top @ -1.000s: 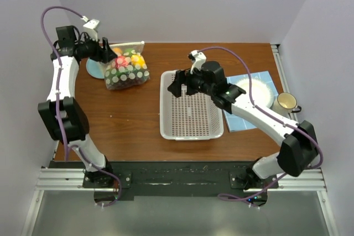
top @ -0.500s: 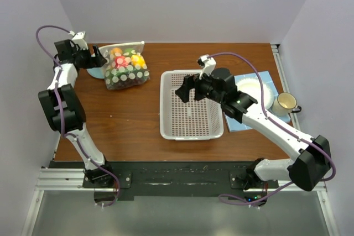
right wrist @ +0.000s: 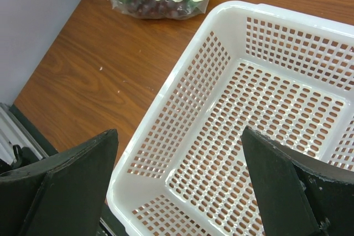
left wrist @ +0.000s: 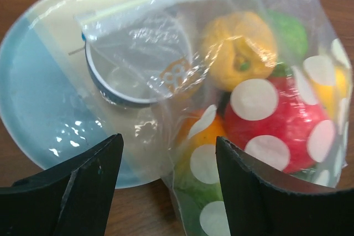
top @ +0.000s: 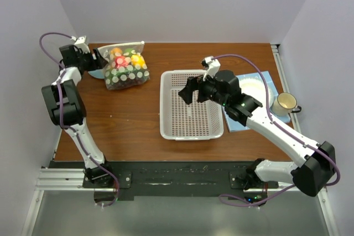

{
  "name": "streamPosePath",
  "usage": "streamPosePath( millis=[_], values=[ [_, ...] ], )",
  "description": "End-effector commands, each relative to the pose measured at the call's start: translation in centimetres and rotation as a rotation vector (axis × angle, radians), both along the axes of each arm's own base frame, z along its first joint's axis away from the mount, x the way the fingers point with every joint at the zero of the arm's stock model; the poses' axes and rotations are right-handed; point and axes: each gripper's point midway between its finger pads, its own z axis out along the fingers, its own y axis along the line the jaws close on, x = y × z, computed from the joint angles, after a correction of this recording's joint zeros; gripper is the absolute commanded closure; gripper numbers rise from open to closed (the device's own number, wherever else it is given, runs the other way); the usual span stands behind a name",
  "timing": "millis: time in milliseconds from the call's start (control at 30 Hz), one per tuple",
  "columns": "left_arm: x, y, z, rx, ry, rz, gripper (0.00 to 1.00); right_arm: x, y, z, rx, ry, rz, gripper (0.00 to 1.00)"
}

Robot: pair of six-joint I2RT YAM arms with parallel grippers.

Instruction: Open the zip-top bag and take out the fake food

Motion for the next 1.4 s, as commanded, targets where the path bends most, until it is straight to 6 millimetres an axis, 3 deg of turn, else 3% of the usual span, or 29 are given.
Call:
streamPosePath(
  millis=[0, 200, 500, 600, 633, 700, 800, 833, 900, 1000, 1033, 1167, 1367],
  values=[
    [1.6, 0.0, 0.3, -0.012, -0.048, -0.008, 0.27, -0.3, -0.4, 1.1, 0.02, -0.013, -0.017, 0.02],
    [1.6, -0.3, 0.0, -0.025, -0.056, -0.022, 0.35, -0.4, -0.4, 1.3, 0.026, -0.01, -0.021, 0.01],
    [2.4, -1.2, 1.3, -0.082, -0.11, -0.058, 0.48, -0.8, -0.3, 0.9, 0.026, 0.017, -0.009, 0.02],
    [2.2, -1.5, 1.2, -0.091, -0.111, -0.071, 0.68, -0.9, -0.5, 1.0, 0.025, 0.018, -0.016, 0.02],
    [2.0, -1.6, 1.3, -0.095, -0.115, -0.076, 0.82, -1.0, -0.6, 1.0, 0.024, 0.017, -0.015, 0.02],
    [1.8, -2.0, 1.7, -0.1, -0.12, -0.087, 0.99, -1.0, -0.6, 0.8, 0.021, 0.023, -0.016, 0.03],
    [1.0, -2.7, 2.6, -0.119, -0.128, -0.123, 1.0, -1.1, -0.5, 0.6, 0.024, 0.029, -0.012, 0.04],
    [0.7, -3.0, 3.8, -0.119, -0.146, -0.135, 1.0, -1.1, -0.4, 0.6, 0.026, 0.03, -0.009, 0.05],
    [-0.2, -4.0, 4.8, -0.144, -0.156, -0.18, 1.0, -1.0, -0.3, 0.7, 0.031, 0.026, -0.008, 0.05],
    [-2.5, -6.2, 8.2, -0.18, -0.189, -0.282, 1.0, -0.6, 0.0, 1.0, 0.033, 0.005, 0.001, 0.05],
    [-3.7, -7.0, 10.2, -0.172, -0.21, -0.315, 1.0, -0.4, 0.2, 1.0, 0.031, 0.001, 0.006, 0.05],
    [-8.3, -11.0, 13.8, -0.169, -0.222, -0.499, 1.0, 0.6, 1.9, 1.3, 0.041, -0.019, 0.056, 0.04],
    [-13.8, -15.0, 16.8, -0.148, -0.247, -0.673, 1.0, 2.0, 4.4, 1.6, 0.061, -0.04, 0.124, 0.01]
  ],
)
